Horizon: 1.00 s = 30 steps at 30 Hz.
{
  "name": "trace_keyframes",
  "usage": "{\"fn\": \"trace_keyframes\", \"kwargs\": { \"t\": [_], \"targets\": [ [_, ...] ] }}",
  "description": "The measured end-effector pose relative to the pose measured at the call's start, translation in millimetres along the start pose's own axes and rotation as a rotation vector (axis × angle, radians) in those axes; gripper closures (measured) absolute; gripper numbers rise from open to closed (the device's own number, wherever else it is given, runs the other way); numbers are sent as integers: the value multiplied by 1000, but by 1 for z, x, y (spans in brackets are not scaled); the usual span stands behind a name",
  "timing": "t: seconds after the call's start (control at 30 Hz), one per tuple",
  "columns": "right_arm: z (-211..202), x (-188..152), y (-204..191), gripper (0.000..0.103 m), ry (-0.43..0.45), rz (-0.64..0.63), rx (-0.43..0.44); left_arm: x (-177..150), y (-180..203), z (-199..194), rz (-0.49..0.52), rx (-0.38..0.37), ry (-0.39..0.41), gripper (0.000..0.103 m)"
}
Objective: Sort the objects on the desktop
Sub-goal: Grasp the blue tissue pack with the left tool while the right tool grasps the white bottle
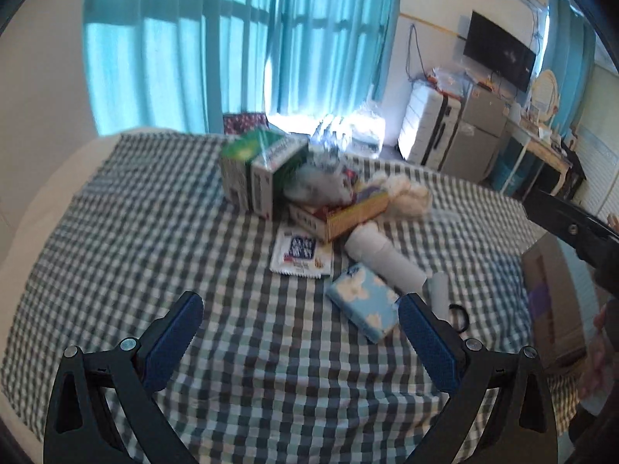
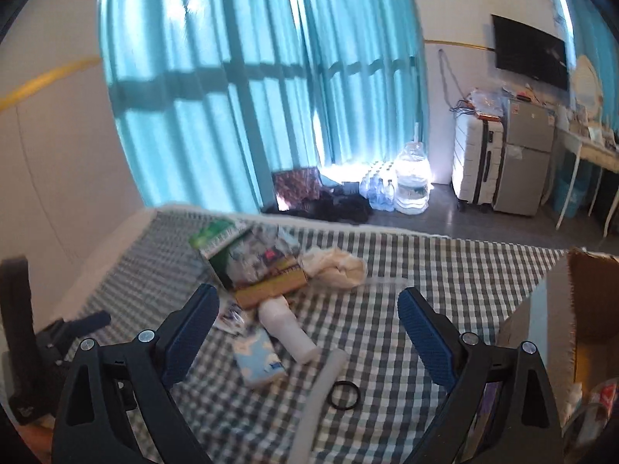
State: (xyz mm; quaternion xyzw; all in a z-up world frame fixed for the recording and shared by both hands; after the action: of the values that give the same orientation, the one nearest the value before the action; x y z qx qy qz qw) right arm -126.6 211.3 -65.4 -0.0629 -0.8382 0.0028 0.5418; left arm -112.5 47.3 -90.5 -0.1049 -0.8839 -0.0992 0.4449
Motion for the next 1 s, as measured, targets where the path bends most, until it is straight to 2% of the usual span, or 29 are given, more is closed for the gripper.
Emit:
{"fn": "trace_keyframes", "kwargs": {
  "t": [0.07,0.2,0.3,0.37,0.47,0.57,0.7,0.77,0.8,0.87,0.93,1.0],
  "targets": [
    [22,-16,-3,9,-58,-47,-5,-7,5,16,17,-3,-29,0],
    [57,-39,-14,12,-158,-92,45,-11,22,38,2,-36,-47,0],
    [89,-54,-20,27,-234,-164,78,-23,27,53,-9,-46,-78,0],
    [110,-64,-21,34,-278,-153,117,-30,25,60,-4,-24,-100,0],
    [133,-83,-22,41,-340,-91,186,-39,24,68,-12,-16,-130,0],
    [147,-104,-28,47,-410,-114,207,-41,22,73,-24,-4,-133,0],
    [150,-111,-26,47,-420,-108,202,-47,26,81,-37,5,-132,0],
    [148,-111,-25,56,-437,-66,216,-46,27,84,-30,0,-132,0],
    [147,-112,-25,56,-439,-65,208,-46,31,85,-20,3,-133,0],
    [144,-111,-25,60,-438,-96,192,-45,35,84,-3,6,-135,0],
    [141,-112,-24,69,-452,-132,174,-44,40,82,24,8,-128,0],
    [137,-112,-20,69,-458,-170,131,-43,46,79,56,17,-121,0]
  ]
}}
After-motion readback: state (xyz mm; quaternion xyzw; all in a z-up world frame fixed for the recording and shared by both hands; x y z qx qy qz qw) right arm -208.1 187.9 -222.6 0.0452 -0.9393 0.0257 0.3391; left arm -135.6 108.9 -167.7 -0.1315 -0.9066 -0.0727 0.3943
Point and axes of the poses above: each gripper's, at about its wrist camera, not at the fingertips, and z roughly the way its jaws point, y to its right, x to its top, the point moved 8 cm from there along z, roughly the way its jaws point, and after that the axes turned 11 degrees about y, right-handed, at the moved point
